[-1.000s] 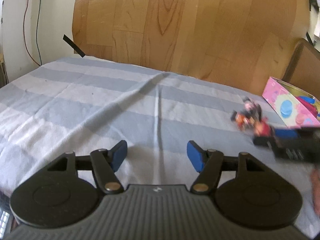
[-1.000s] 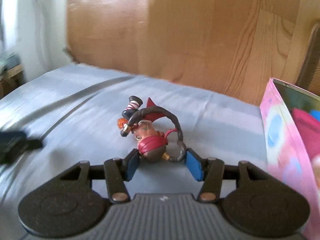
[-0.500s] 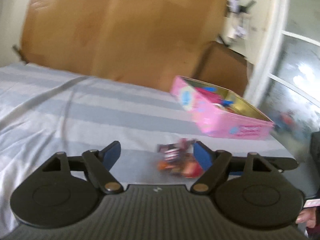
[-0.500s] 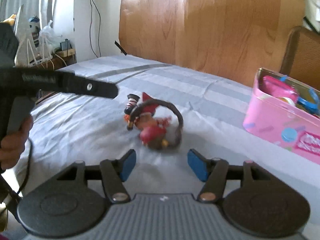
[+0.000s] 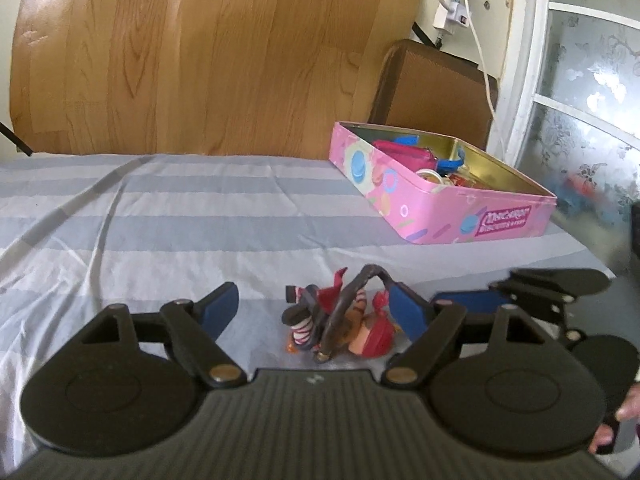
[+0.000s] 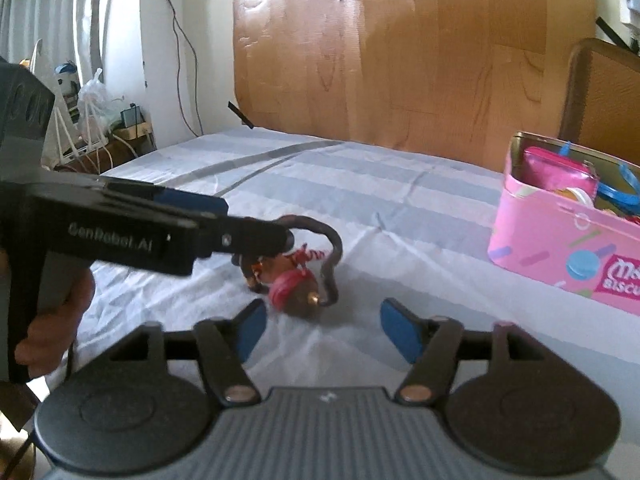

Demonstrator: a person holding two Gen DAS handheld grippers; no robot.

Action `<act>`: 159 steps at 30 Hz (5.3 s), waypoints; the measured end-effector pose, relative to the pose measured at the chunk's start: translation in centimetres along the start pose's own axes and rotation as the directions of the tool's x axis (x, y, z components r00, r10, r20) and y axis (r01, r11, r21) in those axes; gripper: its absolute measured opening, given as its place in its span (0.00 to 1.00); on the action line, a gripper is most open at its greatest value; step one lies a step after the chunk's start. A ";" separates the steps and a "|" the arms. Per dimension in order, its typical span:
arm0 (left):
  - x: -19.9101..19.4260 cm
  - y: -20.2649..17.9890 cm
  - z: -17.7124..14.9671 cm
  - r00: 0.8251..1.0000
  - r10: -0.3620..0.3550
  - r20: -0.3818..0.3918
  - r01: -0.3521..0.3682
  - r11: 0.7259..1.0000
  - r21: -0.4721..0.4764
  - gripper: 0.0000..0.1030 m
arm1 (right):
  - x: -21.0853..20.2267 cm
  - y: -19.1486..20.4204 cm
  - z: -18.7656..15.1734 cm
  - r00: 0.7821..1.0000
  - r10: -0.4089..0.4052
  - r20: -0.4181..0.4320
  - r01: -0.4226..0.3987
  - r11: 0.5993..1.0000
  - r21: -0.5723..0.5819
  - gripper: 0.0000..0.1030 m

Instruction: Organize rigid objects

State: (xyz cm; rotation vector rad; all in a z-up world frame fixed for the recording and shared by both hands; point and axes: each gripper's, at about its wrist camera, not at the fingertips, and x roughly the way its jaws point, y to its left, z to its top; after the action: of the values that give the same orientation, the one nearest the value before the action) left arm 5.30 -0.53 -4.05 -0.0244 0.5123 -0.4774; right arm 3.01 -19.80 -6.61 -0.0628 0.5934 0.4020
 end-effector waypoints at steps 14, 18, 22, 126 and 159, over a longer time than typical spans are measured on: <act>1.2 -2.0 2.9 0.989 -0.148 -0.006 0.147 0.988 -0.041 0.41 | -0.4 0.2 2.0 0.998 -0.004 0.056 0.006 0.999 -0.042 0.30; 3.6 -7.1 6.7 0.978 -0.208 0.013 0.208 0.977 0.044 0.41 | -4.0 -4.0 2.9 0.987 -0.087 0.133 0.087 0.996 0.006 0.30; 7.3 -12.4 10.1 0.961 -0.275 0.024 0.270 0.955 0.122 0.41 | -7.3 -9.6 3.5 0.960 -0.201 0.194 0.195 0.980 0.049 0.31; -6.4 -10.3 1.3 0.952 0.303 -0.051 -0.301 0.953 0.039 1.00 | -17.4 -0.5 -0.3 0.849 -0.505 0.158 0.365 0.776 0.515 1.00; -6.6 -10.7 1.1 0.932 0.362 -0.030 -0.361 0.932 0.031 1.00 | -16.9 0.7 -0.4 0.854 -0.493 0.163 0.369 0.797 0.479 1.00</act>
State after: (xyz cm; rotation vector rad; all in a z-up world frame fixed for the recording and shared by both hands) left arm -3.84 -7.27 1.50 0.1023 0.5320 -0.1221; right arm -10.21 -25.12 2.51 0.2807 0.3565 -0.1833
